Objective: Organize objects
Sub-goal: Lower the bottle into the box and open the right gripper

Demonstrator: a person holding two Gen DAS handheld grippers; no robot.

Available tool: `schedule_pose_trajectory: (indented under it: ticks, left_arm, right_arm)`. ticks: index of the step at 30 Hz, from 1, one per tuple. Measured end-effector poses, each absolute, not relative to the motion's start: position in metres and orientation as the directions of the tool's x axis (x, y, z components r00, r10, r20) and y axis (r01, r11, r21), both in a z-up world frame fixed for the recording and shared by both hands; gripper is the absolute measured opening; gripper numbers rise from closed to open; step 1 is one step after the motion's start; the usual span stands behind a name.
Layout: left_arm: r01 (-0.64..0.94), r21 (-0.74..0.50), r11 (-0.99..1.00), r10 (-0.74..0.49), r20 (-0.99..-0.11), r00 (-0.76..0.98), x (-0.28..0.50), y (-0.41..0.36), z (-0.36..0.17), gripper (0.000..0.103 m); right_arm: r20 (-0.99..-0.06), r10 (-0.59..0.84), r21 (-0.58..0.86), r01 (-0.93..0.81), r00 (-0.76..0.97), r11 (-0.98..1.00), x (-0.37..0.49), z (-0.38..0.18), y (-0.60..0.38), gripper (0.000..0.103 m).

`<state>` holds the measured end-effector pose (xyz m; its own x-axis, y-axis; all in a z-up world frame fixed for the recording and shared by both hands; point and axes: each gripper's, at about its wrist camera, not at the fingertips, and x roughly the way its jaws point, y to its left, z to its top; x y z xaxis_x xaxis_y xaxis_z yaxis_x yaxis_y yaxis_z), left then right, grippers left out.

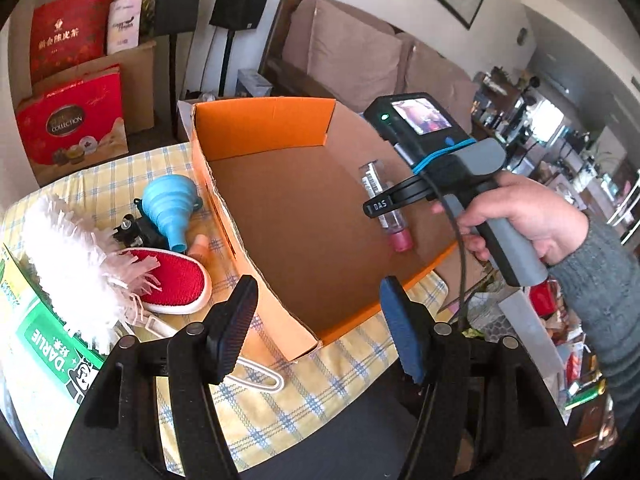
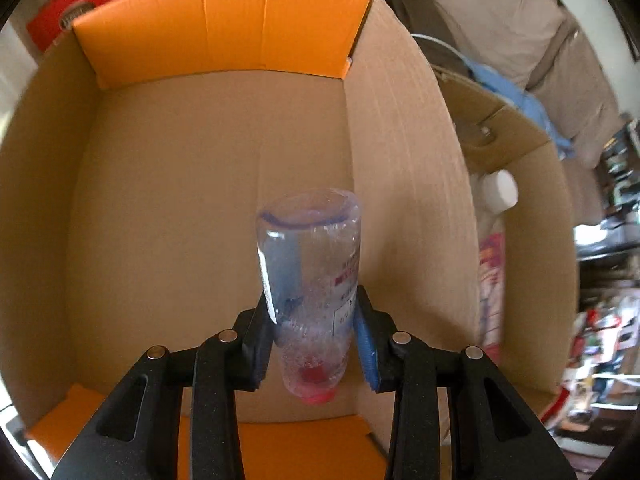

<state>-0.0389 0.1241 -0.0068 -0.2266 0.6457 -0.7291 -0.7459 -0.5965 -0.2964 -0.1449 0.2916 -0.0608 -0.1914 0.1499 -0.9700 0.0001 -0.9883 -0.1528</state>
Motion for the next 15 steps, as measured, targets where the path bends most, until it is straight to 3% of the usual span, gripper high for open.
schedule_pose_trajectory:
  ticks: [7,9,15]
  left_arm:
    - [-0.737,-0.297,-0.608,0.638,-0.734,-0.231,-0.043,0.118,-0.01,0.064]
    - [-0.73,-0.299,-0.614,0.636,-0.735,-0.235,-0.045,0.114,-0.01,0.065]
    - [-0.711,-0.312,-0.63,0.637,-0.731,-0.244,-0.052,0.104,-0.01,0.066]
  right_arm:
    - [-0.951,0.237,-0.248,0.032,-0.199,-0.968,-0.138,-0.072,0.278,0.034]
    - [-0.941,0.262,-0.278,0.05,-0.213,-0.959,-0.132,-0.069,0.273,0.04]
    - [-0.944,0.203,-0.233,0.091,-0.26,-0.968,-0.113,-0.044,0.265,0.043]
